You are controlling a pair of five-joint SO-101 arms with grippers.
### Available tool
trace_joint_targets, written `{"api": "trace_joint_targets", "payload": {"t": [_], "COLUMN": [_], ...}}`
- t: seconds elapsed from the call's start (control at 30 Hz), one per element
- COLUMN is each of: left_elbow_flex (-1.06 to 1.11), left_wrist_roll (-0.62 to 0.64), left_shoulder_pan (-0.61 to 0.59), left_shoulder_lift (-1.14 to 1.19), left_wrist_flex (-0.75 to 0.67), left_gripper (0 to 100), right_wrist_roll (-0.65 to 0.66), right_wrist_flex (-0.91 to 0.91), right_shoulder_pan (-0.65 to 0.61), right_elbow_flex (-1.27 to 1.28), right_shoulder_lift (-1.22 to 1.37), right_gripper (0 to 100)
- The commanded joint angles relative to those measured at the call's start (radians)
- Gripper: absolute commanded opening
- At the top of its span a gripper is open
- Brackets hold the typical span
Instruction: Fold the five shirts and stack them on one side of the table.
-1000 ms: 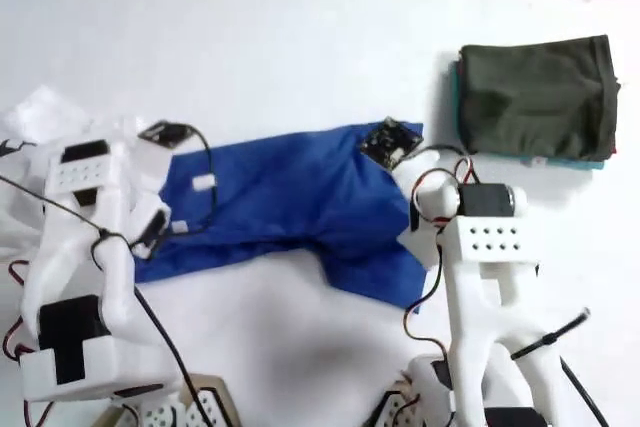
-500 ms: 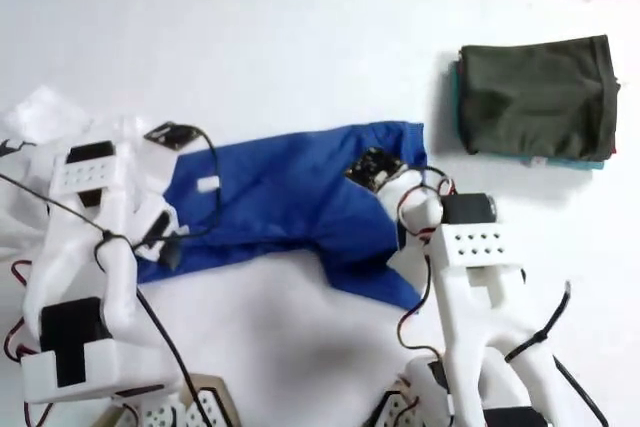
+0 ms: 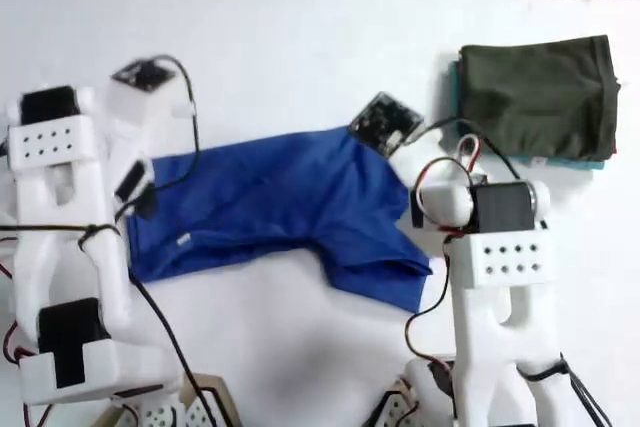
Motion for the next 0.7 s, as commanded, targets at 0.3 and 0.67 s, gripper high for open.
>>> {"api": "trace_joint_targets", "payload": {"t": [0.3, 0.67], "left_elbow_flex": [0.117, -0.213], "left_wrist_roll": [0.106, 0.149], "left_shoulder_pan": [0.006, -0.020], "left_shoulder_lift": [0.150, 0.589], "left_wrist_flex": [-0.333, -0.394], "left_gripper": [3, 3], "right_wrist_roll": [-0.207, -0.284], "right_wrist_flex": [-0.417, -0.446], "right_shoulder_pan": [-0.065, -0.108], "right_elbow_flex": [-0.064, -0.416], "right_shoulder_lift": [0.414, 0.926], "right_gripper": [1.8, 1.8]}}
